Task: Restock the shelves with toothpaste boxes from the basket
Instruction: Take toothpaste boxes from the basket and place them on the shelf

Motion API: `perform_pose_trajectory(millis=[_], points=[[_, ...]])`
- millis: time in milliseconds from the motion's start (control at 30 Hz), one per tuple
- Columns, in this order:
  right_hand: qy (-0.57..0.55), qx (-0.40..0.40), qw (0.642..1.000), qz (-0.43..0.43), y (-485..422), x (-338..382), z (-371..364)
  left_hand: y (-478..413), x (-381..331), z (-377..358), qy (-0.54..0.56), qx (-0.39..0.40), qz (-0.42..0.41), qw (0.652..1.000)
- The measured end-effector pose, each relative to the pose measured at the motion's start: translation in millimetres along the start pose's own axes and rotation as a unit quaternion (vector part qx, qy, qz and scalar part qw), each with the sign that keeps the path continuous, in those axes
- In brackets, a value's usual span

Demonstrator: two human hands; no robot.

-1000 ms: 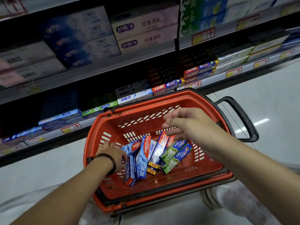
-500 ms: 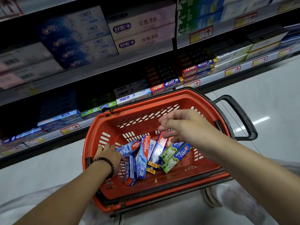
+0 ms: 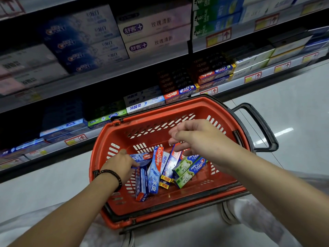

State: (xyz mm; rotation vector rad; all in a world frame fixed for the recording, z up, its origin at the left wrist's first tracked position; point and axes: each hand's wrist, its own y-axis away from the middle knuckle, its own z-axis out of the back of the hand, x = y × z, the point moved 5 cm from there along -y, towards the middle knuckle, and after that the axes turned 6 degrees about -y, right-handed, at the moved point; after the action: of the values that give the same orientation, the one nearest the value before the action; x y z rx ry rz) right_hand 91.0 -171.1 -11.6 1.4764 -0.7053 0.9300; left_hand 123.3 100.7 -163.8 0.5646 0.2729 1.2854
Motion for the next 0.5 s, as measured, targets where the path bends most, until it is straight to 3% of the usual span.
perform_pose_trajectory(millis=[500], points=[[0.026,0.03,0.999,0.008,2.4,3.1,-8.5,15.7,16.9,36.3,0.106,-0.102,0.051,0.988]])
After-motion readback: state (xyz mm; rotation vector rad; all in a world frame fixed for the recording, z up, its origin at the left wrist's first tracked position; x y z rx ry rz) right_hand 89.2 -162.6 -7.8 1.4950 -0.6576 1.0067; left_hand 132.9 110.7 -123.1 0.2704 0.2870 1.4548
